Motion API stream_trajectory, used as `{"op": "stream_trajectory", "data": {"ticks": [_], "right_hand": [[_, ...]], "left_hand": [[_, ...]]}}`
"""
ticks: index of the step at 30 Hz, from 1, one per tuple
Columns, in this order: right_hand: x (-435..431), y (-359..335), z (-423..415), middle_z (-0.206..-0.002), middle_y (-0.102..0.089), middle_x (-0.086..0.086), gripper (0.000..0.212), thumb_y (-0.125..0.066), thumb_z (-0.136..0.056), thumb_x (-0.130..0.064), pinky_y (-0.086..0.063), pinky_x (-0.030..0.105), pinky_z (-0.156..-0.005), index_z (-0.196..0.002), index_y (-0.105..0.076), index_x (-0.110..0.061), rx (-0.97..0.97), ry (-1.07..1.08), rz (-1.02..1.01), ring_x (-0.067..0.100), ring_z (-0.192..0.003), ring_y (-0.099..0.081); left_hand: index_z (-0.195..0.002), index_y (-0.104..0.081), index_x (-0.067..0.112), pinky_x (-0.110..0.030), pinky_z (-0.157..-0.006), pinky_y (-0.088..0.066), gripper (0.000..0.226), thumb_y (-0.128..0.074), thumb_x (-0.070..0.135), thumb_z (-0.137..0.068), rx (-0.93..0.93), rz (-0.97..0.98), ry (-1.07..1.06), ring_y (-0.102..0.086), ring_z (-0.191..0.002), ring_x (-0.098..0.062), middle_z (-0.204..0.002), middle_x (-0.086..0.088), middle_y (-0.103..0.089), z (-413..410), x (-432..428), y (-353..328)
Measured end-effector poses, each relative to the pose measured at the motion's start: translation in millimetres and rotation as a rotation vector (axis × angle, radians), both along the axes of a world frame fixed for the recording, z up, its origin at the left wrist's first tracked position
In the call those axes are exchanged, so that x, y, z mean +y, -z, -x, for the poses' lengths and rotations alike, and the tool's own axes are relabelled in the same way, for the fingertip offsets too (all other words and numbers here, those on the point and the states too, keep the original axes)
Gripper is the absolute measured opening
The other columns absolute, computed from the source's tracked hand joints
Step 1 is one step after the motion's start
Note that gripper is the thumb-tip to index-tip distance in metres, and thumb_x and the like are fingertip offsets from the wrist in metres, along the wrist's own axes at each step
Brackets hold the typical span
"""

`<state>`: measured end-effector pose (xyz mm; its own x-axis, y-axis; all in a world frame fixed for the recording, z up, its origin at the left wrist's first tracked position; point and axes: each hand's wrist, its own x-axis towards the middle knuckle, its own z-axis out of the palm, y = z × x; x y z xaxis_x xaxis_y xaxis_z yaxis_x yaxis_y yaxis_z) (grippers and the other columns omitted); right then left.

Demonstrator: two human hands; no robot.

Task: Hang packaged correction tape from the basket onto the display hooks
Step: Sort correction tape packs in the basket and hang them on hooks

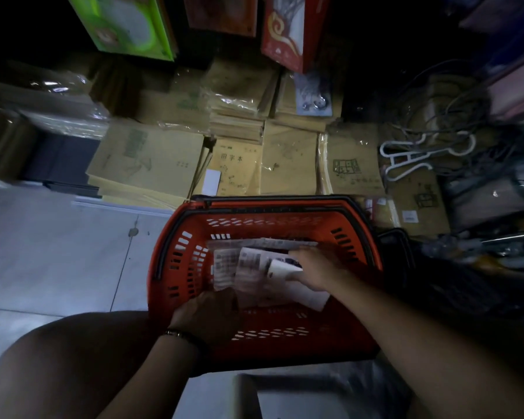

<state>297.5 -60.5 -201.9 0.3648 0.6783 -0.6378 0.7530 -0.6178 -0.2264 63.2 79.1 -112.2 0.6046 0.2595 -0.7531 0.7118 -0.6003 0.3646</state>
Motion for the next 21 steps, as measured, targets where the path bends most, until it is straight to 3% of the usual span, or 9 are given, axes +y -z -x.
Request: {"op": "stream_trajectory", "data": {"ticks": [2,5,8,11,16,19,21], "right_hand": [[-0.7,-14.9,1.2,-0.111,-0.073,0.003,0.047,-0.078,-0.082,-0.058,-0.048,0.034,-0.082,-0.112,-0.068,-0.023,0.076,0.218,-0.170,0.028,-0.103,-0.068],[3.6,-47.6,10.7,-0.087,-0.071,0.006,0.045,-0.078,-0.083,-0.056,-0.046,0.040,-0.067,-0.093,-0.065,-0.014,0.293,0.531,-0.365,0.028,-0.081,-0.069],[9.8,-102.7,28.2,-0.097,-0.077,0.005,0.023,-0.076,-0.094,-0.033,-0.051,0.032,-0.070,-0.105,-0.073,-0.014,0.468,0.713,-0.561,0.021,-0.088,-0.074],[5.6,-152.1,46.8,-0.103,-0.079,-0.004,0.017,-0.073,-0.097,-0.027,-0.058,0.025,-0.075,-0.113,-0.075,-0.021,0.598,0.819,-0.672,0.010,-0.092,-0.075],[-8.4,-217.7,72.4,-0.110,-0.079,-0.005,0.022,-0.070,-0.099,-0.028,-0.062,0.029,-0.081,-0.120,-0.073,-0.021,0.723,0.820,-0.755,0.013,-0.099,-0.076],[-12.4,-250.3,84.5,-0.110,-0.079,-0.001,0.023,-0.072,-0.098,-0.029,-0.059,0.023,-0.074,-0.118,-0.072,-0.018,0.701,0.829,-0.844,0.012,-0.096,-0.076],[-12.3,-267.8,90.8,-0.110,-0.078,-0.001,0.034,-0.077,-0.093,-0.040,-0.059,0.024,-0.070,-0.119,-0.067,-0.021,0.576,0.883,-0.881,0.010,-0.091,-0.075]], "left_hand": [[-0.139,-0.055,0.027,-0.041,-0.106,-0.053,0.047,-0.050,0.056,-0.102,-0.038,0.086,-0.075,-0.068,-0.123,-0.028,-0.136,-0.003,-0.069,-6.2,2.1,-12.7],[-0.137,-0.052,0.027,-0.039,-0.103,-0.054,0.064,-0.065,0.066,-0.087,-0.112,0.231,-0.333,-0.069,-0.114,-0.022,-0.131,-0.001,-0.070,-13.5,3.8,-27.6],[-0.121,-0.058,0.031,-0.036,-0.098,-0.056,0.056,-0.081,0.063,-0.082,-0.256,0.406,-0.658,-0.070,-0.108,-0.012,-0.122,0.009,-0.073,-13.4,-0.1,-44.1],[-0.124,-0.068,0.030,-0.052,-0.109,-0.054,0.057,-0.086,0.058,-0.078,-0.370,0.635,-0.881,-0.075,-0.113,-0.024,-0.122,0.000,-0.078,-13.3,-4.3,-66.2],[-0.147,-0.056,0.014,-0.067,-0.115,-0.044,0.062,-0.075,0.029,-0.091,-0.562,1.012,-0.931,-0.064,-0.130,-0.045,-0.142,-0.023,-0.066,-3.3,-14.0,-108.4],[-0.147,-0.055,0.009,-0.060,-0.104,-0.056,0.058,-0.067,0.020,-0.091,-0.719,1.071,-0.963,-0.065,-0.127,-0.047,-0.141,-0.027,-0.065,-1.6,-27.8,-139.4],[-0.148,-0.054,0.009,-0.057,-0.100,-0.058,0.056,-0.068,0.017,-0.094,-0.805,1.048,-0.957,-0.064,-0.129,-0.047,-0.141,-0.026,-0.065,-2.0,-36.2,-156.7]]}}
